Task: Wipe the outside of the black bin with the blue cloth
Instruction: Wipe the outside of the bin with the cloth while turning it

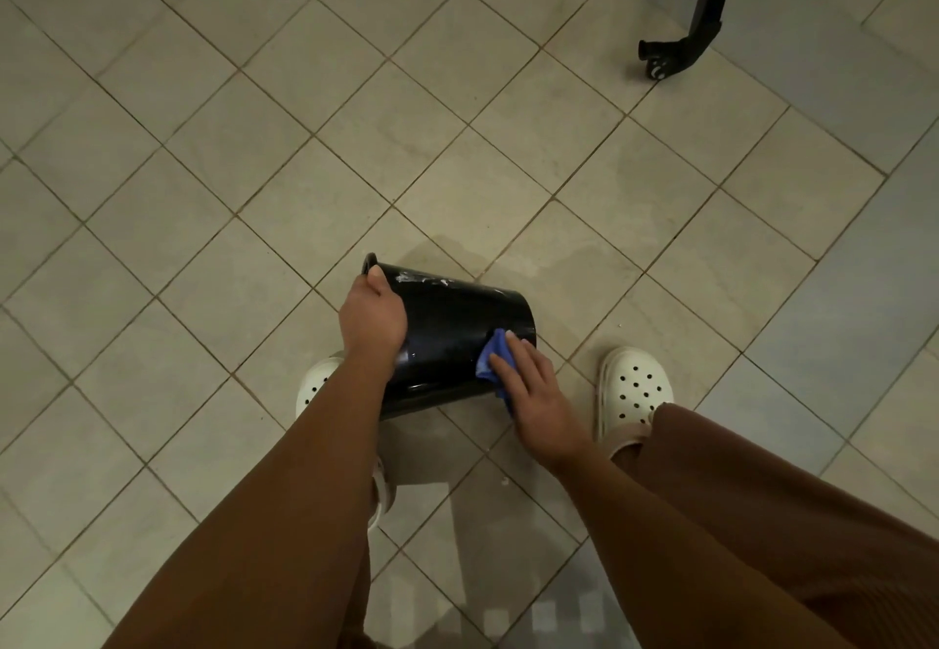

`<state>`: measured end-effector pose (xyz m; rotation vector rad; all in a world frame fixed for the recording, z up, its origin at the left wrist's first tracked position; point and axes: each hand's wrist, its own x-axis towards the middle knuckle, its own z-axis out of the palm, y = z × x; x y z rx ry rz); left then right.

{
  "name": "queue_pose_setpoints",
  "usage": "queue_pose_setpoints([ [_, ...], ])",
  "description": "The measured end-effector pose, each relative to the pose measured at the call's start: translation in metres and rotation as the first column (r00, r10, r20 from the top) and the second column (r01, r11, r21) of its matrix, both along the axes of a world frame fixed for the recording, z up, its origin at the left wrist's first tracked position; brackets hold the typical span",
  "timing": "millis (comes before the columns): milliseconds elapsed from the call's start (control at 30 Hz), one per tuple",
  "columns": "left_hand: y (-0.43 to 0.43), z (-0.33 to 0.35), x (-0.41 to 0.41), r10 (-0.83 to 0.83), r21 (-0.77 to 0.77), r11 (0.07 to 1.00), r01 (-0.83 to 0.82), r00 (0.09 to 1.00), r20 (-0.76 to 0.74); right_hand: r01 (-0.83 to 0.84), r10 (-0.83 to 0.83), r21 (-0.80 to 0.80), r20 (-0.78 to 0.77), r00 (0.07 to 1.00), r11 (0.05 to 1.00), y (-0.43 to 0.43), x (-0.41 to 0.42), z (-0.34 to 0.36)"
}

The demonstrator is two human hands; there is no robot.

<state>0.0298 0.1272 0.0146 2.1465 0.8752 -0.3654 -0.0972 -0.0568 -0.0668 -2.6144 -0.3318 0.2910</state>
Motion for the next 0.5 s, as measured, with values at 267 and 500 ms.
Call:
queue_pose_setpoints([
  [267,0.006,-0.002,0.001,0.012,0.022,1.000,-0.009,0.993,-0.121,-0.155,0.144,0.064,0.145,0.979,0.986,0.017,0.021,0.008],
  [500,0.003,-0.003,0.001,0.029,0.034,0.999,-0.026,0.995,-0.098,0.254,-0.246,0.053,-0.119,0.962,0.966,0.014,0.048,0.011],
])
